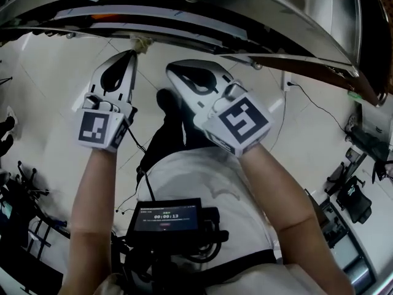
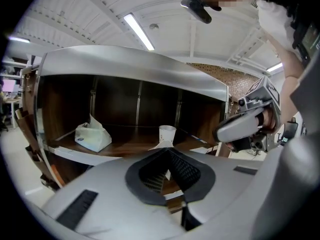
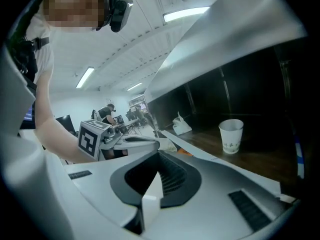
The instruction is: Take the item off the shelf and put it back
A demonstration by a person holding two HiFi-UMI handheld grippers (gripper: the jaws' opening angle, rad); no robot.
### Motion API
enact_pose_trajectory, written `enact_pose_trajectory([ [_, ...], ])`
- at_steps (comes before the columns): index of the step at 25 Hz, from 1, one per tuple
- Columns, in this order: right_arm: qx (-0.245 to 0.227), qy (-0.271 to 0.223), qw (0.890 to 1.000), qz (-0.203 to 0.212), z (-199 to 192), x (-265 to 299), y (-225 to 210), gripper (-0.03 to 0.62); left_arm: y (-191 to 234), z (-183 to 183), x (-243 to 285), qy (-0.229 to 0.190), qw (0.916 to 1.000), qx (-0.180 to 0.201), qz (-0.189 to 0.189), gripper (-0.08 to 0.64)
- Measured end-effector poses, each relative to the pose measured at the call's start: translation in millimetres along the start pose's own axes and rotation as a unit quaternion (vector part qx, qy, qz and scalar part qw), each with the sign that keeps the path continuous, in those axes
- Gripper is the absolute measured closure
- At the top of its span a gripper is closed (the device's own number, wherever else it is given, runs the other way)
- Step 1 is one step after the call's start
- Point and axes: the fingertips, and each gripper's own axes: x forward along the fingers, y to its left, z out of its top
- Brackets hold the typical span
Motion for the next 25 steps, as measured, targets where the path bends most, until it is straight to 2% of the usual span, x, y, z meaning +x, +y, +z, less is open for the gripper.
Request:
enact_pose_trajectory([
  [8, 0.008, 0.016, 1.000, -0.001, -7.9, 14.1, -8.6, 0.588, 21.2, -9.7, 22.9, 0.009, 1.0000, 0.000, 0.005, 0.554],
  [17, 0.019, 0.030, 0.999, -0.005, -10.6, 13.4, -18.2, 0.588, 56.4, 11.2, 85.0, -0.002, 0.9998, 0.010, 0.017, 0.554],
  [25, 0.022, 0.025, 0.999, -0.021, -7.7, 6.0, -33.1, 0.588, 92.0, -4.8, 126.3, 0.030, 0.9974, 0.013, 0.065, 0.554],
])
